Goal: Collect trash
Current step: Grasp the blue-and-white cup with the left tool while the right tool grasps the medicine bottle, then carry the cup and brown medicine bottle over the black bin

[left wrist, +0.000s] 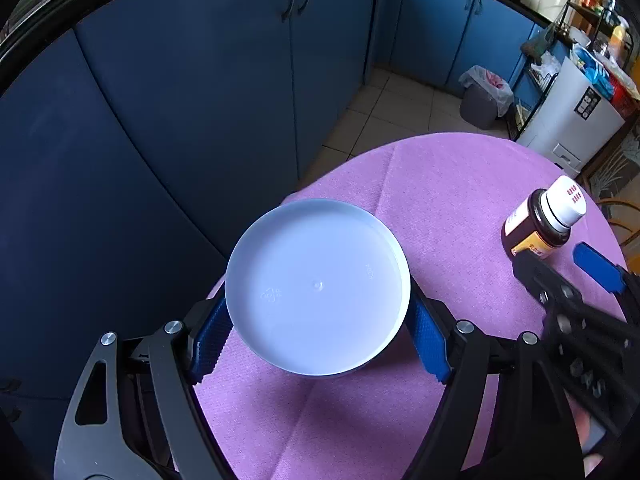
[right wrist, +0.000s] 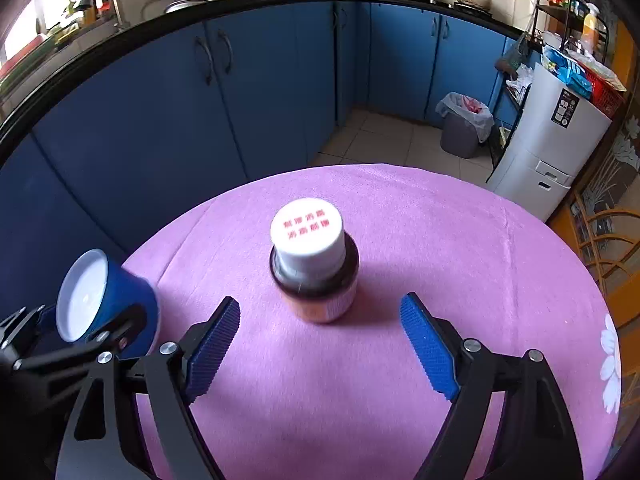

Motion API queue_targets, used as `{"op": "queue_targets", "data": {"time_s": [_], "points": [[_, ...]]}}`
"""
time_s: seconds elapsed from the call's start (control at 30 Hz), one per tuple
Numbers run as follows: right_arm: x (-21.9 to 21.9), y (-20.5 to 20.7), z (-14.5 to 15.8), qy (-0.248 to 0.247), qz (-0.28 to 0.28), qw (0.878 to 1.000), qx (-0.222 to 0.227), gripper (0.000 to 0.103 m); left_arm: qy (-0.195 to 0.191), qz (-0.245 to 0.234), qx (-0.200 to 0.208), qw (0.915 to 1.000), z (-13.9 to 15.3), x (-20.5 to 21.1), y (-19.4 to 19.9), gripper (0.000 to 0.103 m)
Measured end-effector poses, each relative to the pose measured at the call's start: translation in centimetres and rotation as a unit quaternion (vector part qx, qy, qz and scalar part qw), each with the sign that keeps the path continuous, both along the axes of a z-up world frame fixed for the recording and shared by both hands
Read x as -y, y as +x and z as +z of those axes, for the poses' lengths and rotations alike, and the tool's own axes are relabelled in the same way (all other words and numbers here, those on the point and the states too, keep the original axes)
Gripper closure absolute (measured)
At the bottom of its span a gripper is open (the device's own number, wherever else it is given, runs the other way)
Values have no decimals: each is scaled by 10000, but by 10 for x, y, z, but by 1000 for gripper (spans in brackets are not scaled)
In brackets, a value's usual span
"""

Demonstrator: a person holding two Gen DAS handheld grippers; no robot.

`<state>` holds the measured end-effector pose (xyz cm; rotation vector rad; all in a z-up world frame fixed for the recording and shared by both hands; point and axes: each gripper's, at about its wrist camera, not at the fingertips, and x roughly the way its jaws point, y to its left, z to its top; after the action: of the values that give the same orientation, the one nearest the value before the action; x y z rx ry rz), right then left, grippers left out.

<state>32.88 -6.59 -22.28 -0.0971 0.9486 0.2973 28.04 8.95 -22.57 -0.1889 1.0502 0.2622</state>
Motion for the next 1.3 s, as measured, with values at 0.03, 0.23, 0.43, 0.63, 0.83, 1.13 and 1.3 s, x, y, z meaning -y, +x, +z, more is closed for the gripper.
{"op": "queue_targets", "data": {"time_s": [0.03,0.23,0.43,0.63,0.83,1.13,1.3], "points": [[0,3,-1,10,-35,10000,-33,34,-3,-11,13,10000,0,0,-1,26],[0,5,0,-142,-101,9998,-12,61,33,-66,65,10000,0,1,4,26],[13,-20,12,-188,-175,9995,200,61,68,-195,194,9996,8,17,0,26],[39,-45,22,-130,-352,9988,301,61,154,-421,345,9984,23,40,-7,26],[79,-66,35,-45,-617,9971,444,61,244,-734,456,9960,37,79,-14,26],[159,-102,56,81,-1236,9898,703,61,444,-1467,667,9859,57,169,-24,26],[214,-124,62,159,-1685,9824,795,61,519,-1972,739,9762,67,227,-30,26]]}}
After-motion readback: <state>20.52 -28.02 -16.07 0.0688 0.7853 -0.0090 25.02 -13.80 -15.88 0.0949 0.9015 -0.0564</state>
